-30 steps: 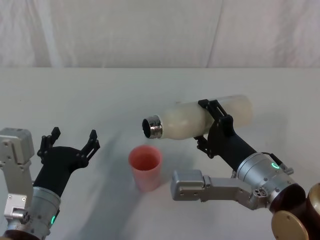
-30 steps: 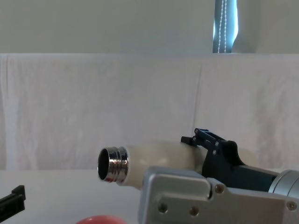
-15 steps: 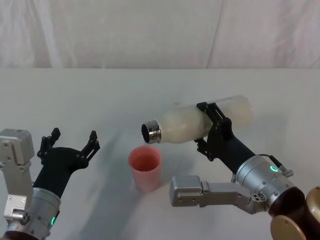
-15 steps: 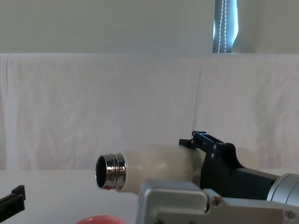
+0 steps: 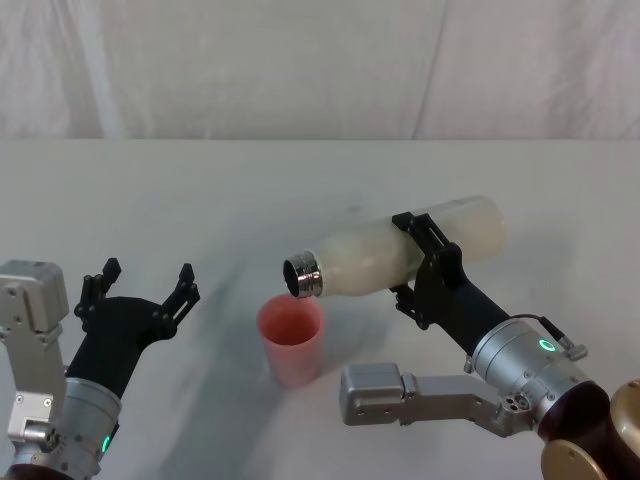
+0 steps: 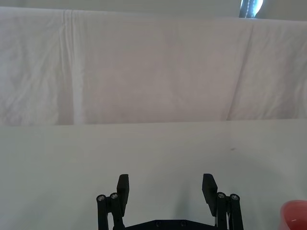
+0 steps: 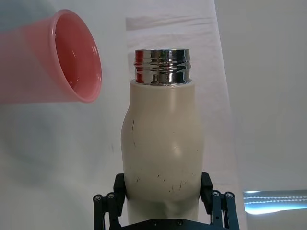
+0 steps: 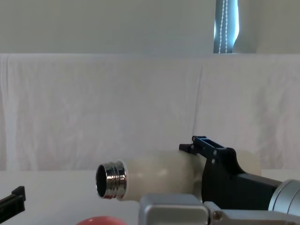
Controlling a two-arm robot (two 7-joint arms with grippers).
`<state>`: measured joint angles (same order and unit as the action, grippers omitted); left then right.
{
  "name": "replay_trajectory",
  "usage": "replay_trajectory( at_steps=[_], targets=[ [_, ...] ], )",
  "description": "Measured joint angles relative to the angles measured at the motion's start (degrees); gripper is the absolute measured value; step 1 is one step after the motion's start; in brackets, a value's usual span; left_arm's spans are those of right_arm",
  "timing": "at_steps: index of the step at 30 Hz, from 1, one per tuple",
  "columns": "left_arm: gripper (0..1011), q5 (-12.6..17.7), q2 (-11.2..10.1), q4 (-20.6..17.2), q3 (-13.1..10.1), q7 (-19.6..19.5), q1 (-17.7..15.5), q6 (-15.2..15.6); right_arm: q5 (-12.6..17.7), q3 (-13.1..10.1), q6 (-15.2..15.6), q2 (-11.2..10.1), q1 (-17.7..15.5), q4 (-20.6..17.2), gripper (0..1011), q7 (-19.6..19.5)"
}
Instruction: Grasp the thermos with one hand and pour water into the cup lid.
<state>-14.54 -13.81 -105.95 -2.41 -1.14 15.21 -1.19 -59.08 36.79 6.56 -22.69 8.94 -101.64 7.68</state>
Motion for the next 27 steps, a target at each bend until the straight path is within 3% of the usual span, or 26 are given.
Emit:
replay_trajectory(
  at_steps=[27],
  targets=[
    [1001, 0.00, 0.00, 0.00, 0.00, 0.00, 0.00, 0.00, -2.30, 0.69, 0.06, -0.97, 0.54, 0.24, 951, -0.60]
  ],
)
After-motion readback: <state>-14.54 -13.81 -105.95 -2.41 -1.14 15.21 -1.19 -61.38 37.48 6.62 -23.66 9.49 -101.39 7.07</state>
